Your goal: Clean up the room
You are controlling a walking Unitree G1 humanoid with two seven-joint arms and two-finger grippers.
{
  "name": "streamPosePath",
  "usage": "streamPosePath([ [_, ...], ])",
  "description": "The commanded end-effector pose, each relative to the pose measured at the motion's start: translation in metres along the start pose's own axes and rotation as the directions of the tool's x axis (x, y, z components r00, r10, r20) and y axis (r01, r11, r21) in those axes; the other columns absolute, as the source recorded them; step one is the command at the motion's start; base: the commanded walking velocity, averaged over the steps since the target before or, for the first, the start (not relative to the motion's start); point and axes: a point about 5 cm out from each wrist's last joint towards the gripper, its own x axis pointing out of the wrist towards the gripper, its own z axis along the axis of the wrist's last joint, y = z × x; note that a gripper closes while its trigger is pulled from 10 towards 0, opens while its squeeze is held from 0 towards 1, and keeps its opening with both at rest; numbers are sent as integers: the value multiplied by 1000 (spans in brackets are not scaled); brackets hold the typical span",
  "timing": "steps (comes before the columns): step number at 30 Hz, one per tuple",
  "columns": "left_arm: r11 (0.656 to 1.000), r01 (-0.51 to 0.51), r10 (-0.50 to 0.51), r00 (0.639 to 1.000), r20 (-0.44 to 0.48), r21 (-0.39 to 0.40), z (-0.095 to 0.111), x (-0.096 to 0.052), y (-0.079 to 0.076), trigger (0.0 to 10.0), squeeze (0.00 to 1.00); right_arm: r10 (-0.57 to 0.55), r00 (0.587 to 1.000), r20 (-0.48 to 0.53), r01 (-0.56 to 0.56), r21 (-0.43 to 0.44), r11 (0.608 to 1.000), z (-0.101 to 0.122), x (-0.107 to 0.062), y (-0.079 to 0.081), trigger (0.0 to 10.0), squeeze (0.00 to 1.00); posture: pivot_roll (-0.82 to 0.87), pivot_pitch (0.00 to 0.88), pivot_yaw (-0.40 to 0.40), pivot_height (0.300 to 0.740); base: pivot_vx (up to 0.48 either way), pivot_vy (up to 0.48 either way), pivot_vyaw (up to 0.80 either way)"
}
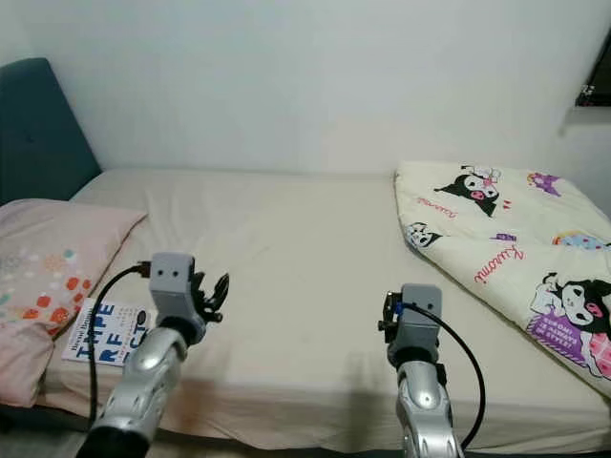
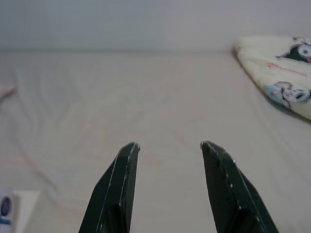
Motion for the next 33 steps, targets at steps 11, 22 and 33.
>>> streamPosePath([
  [11,997,77,-78,997,-24,-21,0,-1,-4,10000,0,-44,998,-54,45,18,999,-6,-7,-7,10000,0,14,0,41,740,0,-246,0],
  [22,996,90,-90,995,-40,-24,-2,-3,-12,10000,0,-54,995,-79,56,17,998,-9,-11,-10,10000,0,26,0,34,740,0,-401,0],
  [33,996,87,-87,995,-47,-13,-1,-6,-7,10000,0,-36,995,-92,36,5,999,-8,-10,-5,10000,0,39,0,36,740,0,-401,269],
])
